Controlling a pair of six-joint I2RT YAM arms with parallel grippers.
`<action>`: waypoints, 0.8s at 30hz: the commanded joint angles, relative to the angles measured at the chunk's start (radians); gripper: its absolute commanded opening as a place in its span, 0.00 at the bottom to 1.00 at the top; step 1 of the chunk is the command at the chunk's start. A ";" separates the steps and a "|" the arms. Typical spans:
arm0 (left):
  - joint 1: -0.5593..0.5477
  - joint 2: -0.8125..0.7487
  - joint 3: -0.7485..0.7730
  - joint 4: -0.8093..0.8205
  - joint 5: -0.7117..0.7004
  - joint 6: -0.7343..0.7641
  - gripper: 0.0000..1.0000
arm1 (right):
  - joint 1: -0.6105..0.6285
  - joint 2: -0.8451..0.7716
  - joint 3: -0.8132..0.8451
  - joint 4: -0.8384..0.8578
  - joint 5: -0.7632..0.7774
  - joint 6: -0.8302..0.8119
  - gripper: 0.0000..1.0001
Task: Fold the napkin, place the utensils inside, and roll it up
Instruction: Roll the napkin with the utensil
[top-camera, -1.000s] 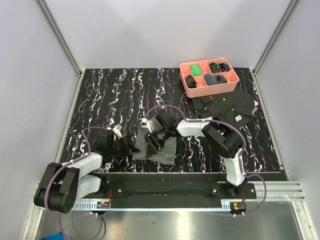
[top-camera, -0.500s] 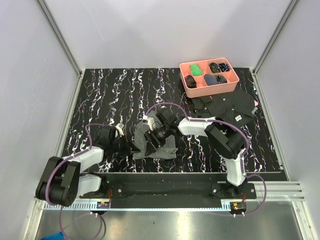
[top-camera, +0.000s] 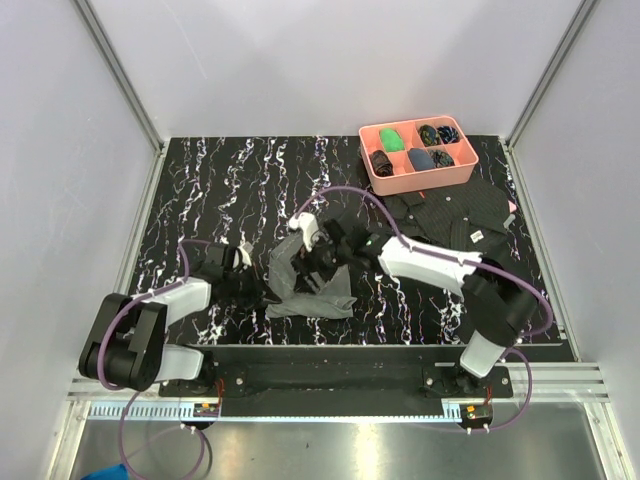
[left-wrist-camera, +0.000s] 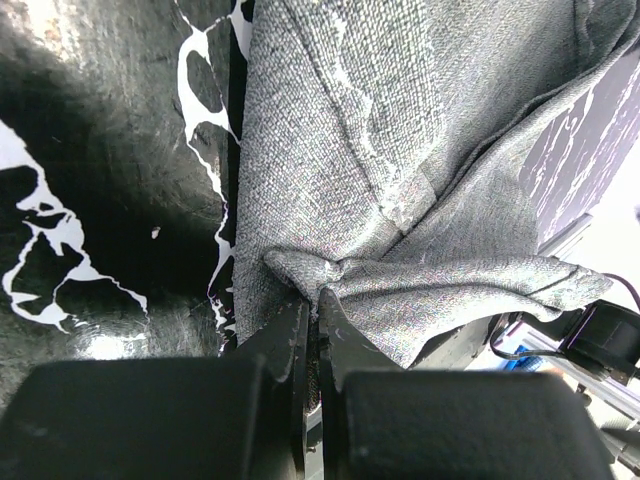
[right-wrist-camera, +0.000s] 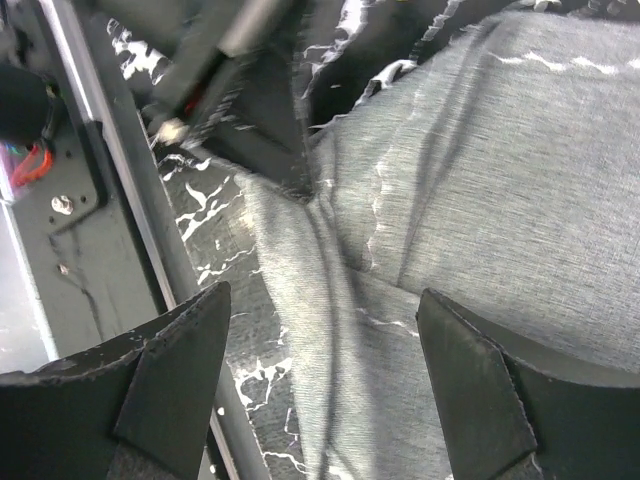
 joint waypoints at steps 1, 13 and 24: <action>-0.003 0.044 0.018 -0.094 -0.031 0.054 0.00 | 0.140 -0.061 -0.045 -0.031 0.229 -0.104 0.83; -0.003 0.064 0.044 -0.120 -0.038 0.068 0.00 | 0.247 0.000 -0.085 -0.031 0.384 -0.141 0.68; -0.003 0.058 0.051 -0.120 -0.037 0.074 0.00 | 0.250 0.077 -0.093 -0.029 0.395 -0.156 0.63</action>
